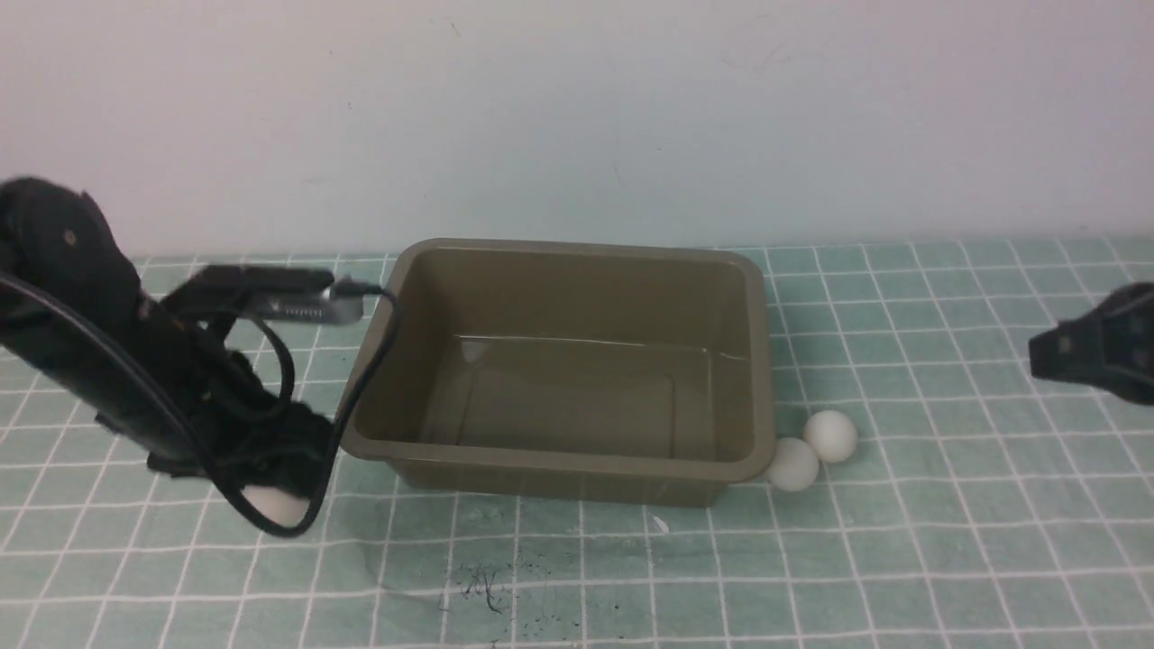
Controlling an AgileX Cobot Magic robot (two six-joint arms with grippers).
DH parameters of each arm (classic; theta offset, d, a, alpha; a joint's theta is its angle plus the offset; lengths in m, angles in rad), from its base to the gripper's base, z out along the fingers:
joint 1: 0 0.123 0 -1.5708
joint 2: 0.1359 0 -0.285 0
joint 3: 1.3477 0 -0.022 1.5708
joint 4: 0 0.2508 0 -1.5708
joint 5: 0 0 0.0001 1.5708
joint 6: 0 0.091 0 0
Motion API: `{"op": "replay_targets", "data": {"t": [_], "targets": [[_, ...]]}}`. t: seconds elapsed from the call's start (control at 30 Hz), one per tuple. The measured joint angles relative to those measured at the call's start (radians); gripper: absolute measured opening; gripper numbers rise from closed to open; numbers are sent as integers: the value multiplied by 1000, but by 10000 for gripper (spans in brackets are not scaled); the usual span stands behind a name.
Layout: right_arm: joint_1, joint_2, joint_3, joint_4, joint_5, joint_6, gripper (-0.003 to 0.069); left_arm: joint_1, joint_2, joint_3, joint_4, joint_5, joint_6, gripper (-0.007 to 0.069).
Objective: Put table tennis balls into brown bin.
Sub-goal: 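Drop the ball into the bin, then reach for and grasp a ping pong ball on the table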
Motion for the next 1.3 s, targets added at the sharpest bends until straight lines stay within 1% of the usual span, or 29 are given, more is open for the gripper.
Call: {"op": "replay_targets", "data": {"t": [0.1,0.17,0.3,0.33,0.37,0.4,0.47,0.53,0.63,0.7,0.77,0.8,0.87,0.9,0.93,0.97,1.0,1.03,1.17,1.3], "targets": [[33,129,-87,-28,3,7,54,-73,-11,-124,-4,17,-24,342],[76,224,-141,-67,1,13,107,-118,29,-203,-9,22,-41,342],[133,386,-217,-144,-5,72,230,-176,162,-337,6,26,-52,342],[144,444,-249,-170,-5,97,273,-189,204,-370,17,33,-61,342],[156,500,-281,-203,-2,132,335,-200,259,-411,25,47,-78,342],[157,509,-287,-207,-1,137,343,-203,267,-417,28,53,-81,342],[166,592,-344,-238,10,181,426,-211,329,-462,33,79,-113,347],[169,660,-381,-248,20,206,491,-218,382,-514,37,121,-151,398],[170,738,-422,-248,29,237,541,-220,426,-583,41,166,-210,487],[171,775,-432,-246,28,256,549,-220,430,-632,58,204,-240,496],[171,804,-433,-246,23,278,549,-221,421,-664,88,234,-259,456],[171,833,-433,-239,20,293,543,-223,390,-699,155,269,-285,332],[171,859,-434,-218,16,309,516,-223,343,-714,235,291,-308,159],[171,866,-434,-207,15,309,497,-223,310,-717,268,297,-320,104],[171,868,-434,-205,15,309,491,-223,303,-718,276,299,-325,83],[171,876,-434,-194,9,303,457,-223,274,-720,307,307,-334,57],[172,881,-434,-185,-2,298,398,-223,220,-721,357,316,-361,22],[172,883,-436,-185,-10,293,349,-223,181,-721,388,318,-378,9],[150,875,-472,-191,18,286,360,-223,72,-721,454,329,-420,-5],[112,783,-559,-172,159,282,360,-223,-111,-621,453,336,-458,-5]]}}
